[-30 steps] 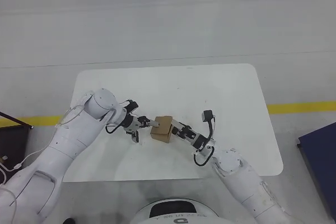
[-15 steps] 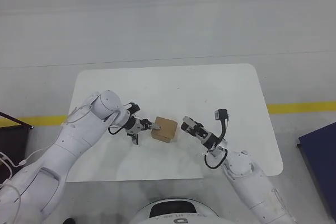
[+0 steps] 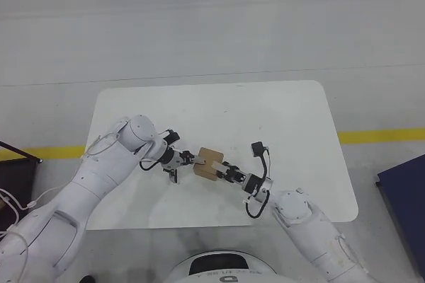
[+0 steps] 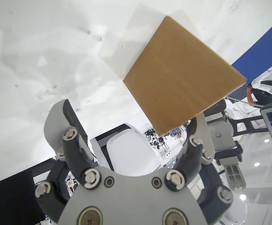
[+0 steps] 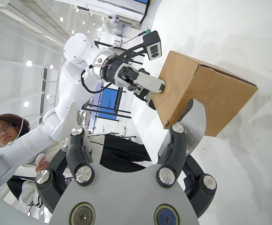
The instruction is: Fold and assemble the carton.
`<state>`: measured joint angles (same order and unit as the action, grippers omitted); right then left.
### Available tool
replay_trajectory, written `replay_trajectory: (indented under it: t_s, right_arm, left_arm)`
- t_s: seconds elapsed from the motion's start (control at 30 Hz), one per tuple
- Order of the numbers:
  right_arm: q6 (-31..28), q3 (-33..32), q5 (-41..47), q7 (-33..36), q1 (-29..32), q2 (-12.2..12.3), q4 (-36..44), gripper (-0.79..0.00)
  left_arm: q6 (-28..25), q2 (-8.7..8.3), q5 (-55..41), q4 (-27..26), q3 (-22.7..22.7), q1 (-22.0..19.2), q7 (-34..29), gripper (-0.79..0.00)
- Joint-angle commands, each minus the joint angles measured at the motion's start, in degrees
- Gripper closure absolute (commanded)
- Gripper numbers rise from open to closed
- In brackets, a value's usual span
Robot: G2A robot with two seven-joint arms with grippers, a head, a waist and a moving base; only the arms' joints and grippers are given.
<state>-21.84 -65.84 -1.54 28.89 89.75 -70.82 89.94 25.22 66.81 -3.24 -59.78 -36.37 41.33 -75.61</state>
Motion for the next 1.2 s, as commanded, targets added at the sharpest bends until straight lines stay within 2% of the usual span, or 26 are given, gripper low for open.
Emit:
replay_trajectory:
  t_s: [0.0,0.33,0.77,1.03,1.17]
  right_arm:
    - [0.4,0.3,-0.1,-0.1,-0.3,0.0,-0.2,-0.73]
    - [3.0,1.2,-2.3,-1.1,-1.1,0.0,0.3,-0.736]
    - [3.2,1.7,-2.4,-2.2,-2.1,0.0,0.3,-0.733]
    - [4.1,-0.4,-6.9,-5.4,-1.5,0.6,3.2,-0.705]
    - [6.1,-0.6,-15.4,-9.2,-1.1,0.8,6.1,-0.686]
  left_arm:
    - [-0.2,0.05,-0.1,-0.1,0.1,0.1,0.0,-0.785]
    - [-1.0,0.27,-0.6,-0.2,0.1,0.0,-0.2,-0.785]
    - [-1.8,0.27,-0.7,0.5,-0.3,-0.4,-0.5,-0.785]
    - [-2.4,-0.7,-5.4,1.9,-5.0,-0.6,0.1,-0.785]
    - [-2.9,-1.94,-6.4,2.3,-8.5,-0.4,0.6,-0.785]
